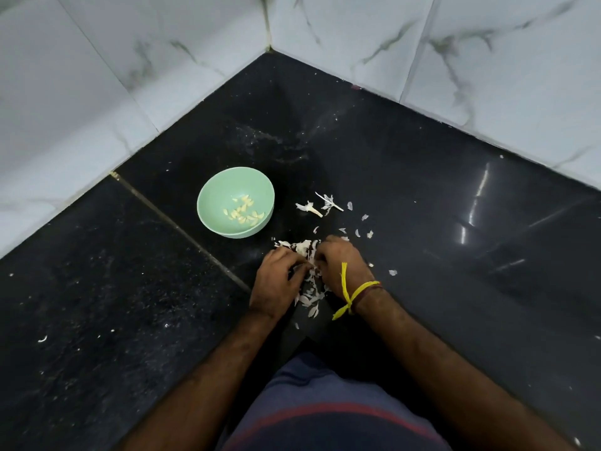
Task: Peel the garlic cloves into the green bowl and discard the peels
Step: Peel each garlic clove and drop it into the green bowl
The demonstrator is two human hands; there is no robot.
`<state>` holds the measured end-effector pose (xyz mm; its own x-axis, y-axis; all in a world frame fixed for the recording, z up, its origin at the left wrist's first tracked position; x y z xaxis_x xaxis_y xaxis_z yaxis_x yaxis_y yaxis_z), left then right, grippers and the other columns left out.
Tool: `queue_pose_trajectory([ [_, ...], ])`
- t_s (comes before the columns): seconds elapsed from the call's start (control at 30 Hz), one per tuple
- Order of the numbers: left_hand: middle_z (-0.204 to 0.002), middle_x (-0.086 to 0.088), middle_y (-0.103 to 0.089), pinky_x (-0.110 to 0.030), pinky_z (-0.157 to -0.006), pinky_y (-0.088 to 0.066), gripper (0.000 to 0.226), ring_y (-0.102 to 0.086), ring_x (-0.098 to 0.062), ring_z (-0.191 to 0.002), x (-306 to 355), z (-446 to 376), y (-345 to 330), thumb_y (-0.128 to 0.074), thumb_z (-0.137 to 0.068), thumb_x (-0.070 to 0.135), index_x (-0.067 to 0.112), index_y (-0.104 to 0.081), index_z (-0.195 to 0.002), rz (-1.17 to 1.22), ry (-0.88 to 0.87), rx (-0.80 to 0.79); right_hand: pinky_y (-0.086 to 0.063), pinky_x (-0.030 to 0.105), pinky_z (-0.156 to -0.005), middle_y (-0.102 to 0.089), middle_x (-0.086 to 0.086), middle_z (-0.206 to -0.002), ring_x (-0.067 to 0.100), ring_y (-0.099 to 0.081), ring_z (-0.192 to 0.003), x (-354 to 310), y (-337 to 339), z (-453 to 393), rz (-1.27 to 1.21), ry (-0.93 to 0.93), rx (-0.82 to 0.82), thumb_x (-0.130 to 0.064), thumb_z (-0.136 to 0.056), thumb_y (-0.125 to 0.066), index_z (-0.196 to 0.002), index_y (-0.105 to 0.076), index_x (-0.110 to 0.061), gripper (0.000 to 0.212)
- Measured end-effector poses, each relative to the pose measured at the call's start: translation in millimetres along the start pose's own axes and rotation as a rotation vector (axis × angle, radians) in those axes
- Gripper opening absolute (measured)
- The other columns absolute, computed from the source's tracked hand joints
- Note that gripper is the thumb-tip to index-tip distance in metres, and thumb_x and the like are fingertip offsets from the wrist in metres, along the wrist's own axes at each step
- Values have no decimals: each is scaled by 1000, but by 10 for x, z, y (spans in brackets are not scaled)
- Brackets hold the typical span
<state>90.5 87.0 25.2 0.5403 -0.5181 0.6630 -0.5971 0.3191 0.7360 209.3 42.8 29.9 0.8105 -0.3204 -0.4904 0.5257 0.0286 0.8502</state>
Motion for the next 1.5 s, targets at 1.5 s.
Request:
queue_pose_trajectory([
  [1.5,-121,-6,-73,-28,-109,-39,23,-63,-21,-121,30,-14,-99,-66,-92,13,8,-76,-112,-130,-133,109,-6,35,-121,-32,16,-156,28,-24,-147,309,22,-82,53,262,137,-33,-103,-35,-147,-39,-3,54],
])
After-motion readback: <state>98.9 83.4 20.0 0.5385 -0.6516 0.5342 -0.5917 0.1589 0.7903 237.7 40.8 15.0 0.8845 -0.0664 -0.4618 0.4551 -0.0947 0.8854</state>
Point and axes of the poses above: each hand's wrist, its own z-axis away from the middle knuckle, its own y-axis out of the back of the hand, x = y × z, the point moved 9 cm from there along -z, towards the middle knuckle
